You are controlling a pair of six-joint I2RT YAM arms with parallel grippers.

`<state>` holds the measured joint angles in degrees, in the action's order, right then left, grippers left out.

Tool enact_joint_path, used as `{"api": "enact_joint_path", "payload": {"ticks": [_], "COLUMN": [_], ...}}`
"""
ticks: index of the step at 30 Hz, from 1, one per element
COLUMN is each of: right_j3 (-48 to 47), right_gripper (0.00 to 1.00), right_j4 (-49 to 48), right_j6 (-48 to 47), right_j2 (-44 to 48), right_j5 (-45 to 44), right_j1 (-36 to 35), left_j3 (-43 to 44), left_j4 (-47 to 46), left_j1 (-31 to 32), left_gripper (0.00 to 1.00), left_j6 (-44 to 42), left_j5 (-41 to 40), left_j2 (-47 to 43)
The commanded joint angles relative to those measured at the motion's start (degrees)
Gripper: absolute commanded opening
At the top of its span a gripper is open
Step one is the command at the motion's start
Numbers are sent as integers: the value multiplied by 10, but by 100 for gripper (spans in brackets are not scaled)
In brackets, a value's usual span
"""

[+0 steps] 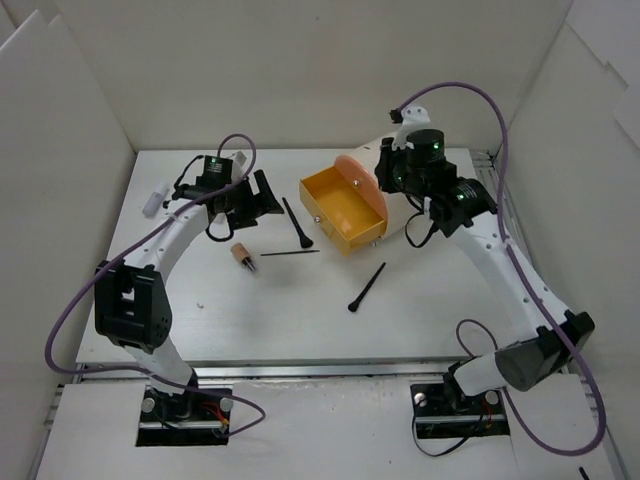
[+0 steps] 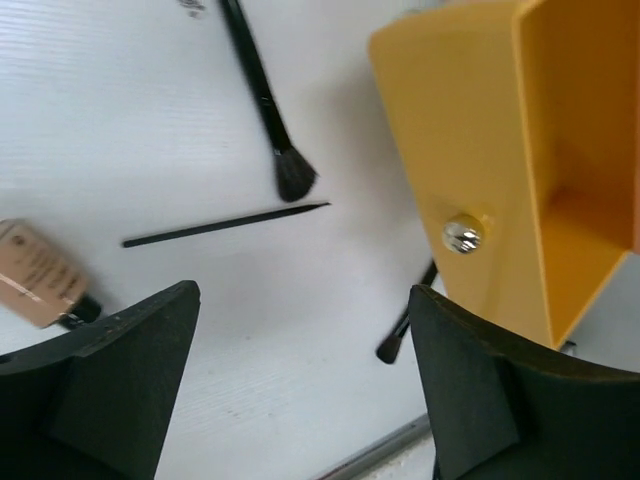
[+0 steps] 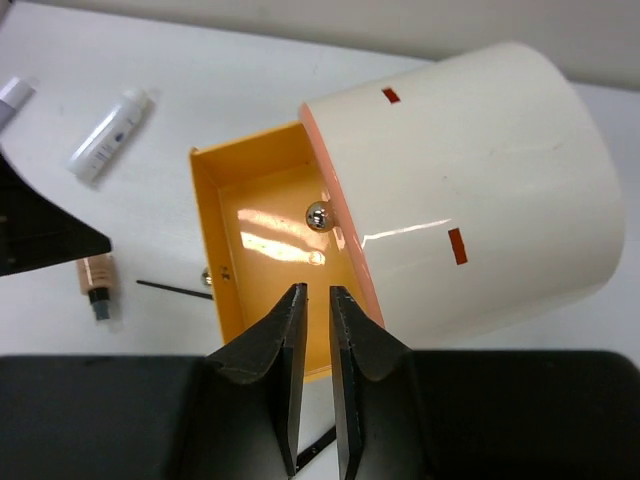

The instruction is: Organize the makeup

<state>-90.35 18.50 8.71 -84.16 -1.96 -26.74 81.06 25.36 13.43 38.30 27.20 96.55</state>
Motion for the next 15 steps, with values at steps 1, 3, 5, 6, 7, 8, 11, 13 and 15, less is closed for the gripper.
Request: {"api": "enact_joint_path", "payload": {"ticks": [1,3,5,6,7,8,11,13,15], "right_j3": [-25,-6,21,32,43,66,110,130,157], "right_gripper": [13,14,16,17,17,17,18,18,19], "right_j4": [-19,-18,-17,-16,-16,-16,-15,-14,-13], "right_j6": [-12,-12,-13,-12,-12,-12,-11,-7,-4], "right_j2": [70,102,140,150,162,183,217,238,249], "right_j5": [-4,-8,-16,-20,-23,-25,-37,-41,-42], "right_j1": [-9,-10,-10,-9,-9,-8,-9,-9,-9], "left_j3": [35,35,20,13,6,-5,-29,-44,-59], "left_j4": [48,68,82,86,91,104,115,115,113], "left_j1": [-4,-9,-10,-10,-10,-10,-10,-10,-10], "left_gripper": [79,70,70,69,69,69,70,71,72], "left_j6": [-36,-36,-33,-27,-24,-20,3,25,38], "left_j5": [-84,-103,-145,-177,-194,-210,-265,-303,-313], "left_j2": [-3,-4,-14,-26,-29,-34,-47,-49,-43]}}
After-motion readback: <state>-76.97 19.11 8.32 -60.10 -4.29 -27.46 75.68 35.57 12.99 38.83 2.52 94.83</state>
